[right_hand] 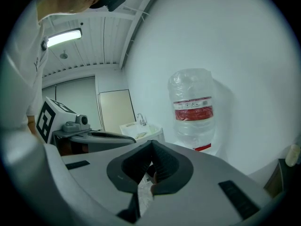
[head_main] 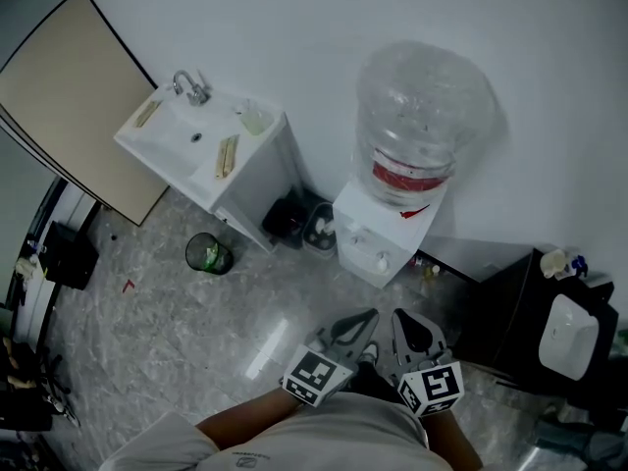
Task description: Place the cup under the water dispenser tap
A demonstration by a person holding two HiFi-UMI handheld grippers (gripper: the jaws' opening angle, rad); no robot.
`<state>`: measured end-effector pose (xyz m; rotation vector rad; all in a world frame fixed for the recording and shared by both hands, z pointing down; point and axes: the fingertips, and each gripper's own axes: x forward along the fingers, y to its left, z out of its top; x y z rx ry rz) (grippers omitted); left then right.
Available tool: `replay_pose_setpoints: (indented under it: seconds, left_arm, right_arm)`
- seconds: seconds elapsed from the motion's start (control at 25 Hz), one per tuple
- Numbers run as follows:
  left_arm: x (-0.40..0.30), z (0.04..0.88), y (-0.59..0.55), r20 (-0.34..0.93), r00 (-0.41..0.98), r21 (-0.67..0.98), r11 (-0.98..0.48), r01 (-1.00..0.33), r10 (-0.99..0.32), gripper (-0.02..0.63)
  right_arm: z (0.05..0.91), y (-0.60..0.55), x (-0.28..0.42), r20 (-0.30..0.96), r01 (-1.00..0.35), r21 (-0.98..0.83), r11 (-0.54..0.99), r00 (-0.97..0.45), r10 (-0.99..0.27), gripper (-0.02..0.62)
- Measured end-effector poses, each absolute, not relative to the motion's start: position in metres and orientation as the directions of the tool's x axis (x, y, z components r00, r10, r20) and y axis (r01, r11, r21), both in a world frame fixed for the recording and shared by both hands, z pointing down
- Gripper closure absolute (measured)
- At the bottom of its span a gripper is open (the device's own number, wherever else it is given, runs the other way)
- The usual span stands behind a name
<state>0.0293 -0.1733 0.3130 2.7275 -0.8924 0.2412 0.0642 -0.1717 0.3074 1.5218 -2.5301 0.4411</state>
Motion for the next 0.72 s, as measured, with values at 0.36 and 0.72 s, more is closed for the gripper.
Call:
replay_pose_setpoints:
  seconds: [0.36,0.72]
  left_arm:
    - [0.025,0.32,-0.173,0.246,0.783,0.196,-0.762,-0.617,-0.571,0.601]
    - [0.021,0.332,-0.167,0.245,0.795,0.21,-0.77,-0.602,-0.555,0.601]
  right_arm:
    - [0.31,-0.168,0.066,0.287,-0.877,-0.159,0.454,-0.481,-0.829,0.58]
    - [0.322,-0.164,0.063,0.308,-0.889,-0.159,0.429,-0.458,-0.834,0.58]
